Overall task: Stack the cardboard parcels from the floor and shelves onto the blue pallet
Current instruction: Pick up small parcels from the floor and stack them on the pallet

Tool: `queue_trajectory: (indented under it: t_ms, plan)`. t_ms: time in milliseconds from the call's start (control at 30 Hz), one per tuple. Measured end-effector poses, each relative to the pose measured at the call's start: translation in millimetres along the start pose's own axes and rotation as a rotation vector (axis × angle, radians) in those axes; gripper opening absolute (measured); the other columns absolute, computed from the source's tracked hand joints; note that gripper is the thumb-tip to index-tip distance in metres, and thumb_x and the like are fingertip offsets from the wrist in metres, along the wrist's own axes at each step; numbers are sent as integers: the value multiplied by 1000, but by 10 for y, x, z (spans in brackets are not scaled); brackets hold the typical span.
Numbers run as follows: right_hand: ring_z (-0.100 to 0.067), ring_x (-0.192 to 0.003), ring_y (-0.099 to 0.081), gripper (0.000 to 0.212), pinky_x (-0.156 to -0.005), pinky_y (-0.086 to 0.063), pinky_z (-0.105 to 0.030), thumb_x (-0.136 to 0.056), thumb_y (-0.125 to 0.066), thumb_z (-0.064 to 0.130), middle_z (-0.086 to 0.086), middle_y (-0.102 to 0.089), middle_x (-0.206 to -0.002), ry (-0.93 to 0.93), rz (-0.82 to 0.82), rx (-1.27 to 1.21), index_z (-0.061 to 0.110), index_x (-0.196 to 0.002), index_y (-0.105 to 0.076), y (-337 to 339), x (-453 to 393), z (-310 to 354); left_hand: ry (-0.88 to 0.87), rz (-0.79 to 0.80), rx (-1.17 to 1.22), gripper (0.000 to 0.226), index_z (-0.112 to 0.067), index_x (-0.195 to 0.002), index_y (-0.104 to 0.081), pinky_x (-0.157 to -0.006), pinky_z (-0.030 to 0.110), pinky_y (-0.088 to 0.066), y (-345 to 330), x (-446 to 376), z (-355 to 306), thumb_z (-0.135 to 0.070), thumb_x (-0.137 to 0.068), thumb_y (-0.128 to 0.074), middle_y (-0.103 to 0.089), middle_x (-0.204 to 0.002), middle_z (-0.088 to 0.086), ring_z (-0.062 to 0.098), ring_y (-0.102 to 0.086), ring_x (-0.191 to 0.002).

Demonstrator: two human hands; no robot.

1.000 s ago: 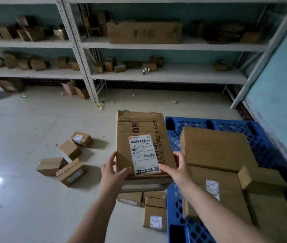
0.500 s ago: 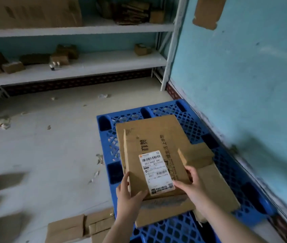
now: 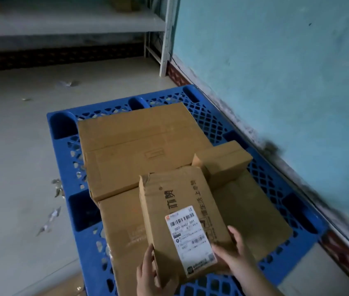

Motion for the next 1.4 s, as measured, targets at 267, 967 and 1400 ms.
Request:
queue_trajectory:
  t_ms: [267, 967, 1400]
  plan:
    - [-23, -127, -47, 80, -101, -46, -47, -78, -73, 26, -1, -35, -147, 139, -209, -3, 28, -145, -29, 87, -184, 538, 13, 98, 95, 81, -34, -140, -32, -88, 33, -52, -39, -319, -301, -8, -75, -73, -47, -131, -1, 20, -55, -108]
    - [-18, -139, -27, 88, -110, -24, -44, -68, -75, 37, 3, -27, -152, 738, 536, 45, 34, -143, -28, -1188, 3922, 4270, -162, -526, 116, 82, -28, -138, -36, -82, 31, -40, 4248, 3140, -3177, -7, -71, -77, -41, -126, 5, 26, -43, -113]
    - [-22, -133, -34, 83, -104, -30, -35, -75, -74, 27, -5, -36, -147, 931, 990, 317, 24, -144, -29, -3523, 6469, 4198, -58, -905, 177, 75, -27, -138, -38, -67, 18, -47, 6420, 5600, -2012, -12, -75, -75, -44, -131, 5, 11, -50, -88]
Point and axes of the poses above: each hand's wrist, its own x-axis away from the middle knuckle, its own y-axis out of the back of the hand, z = x × y, the point moved 9 cm from there along -x, towards the middle knuckle
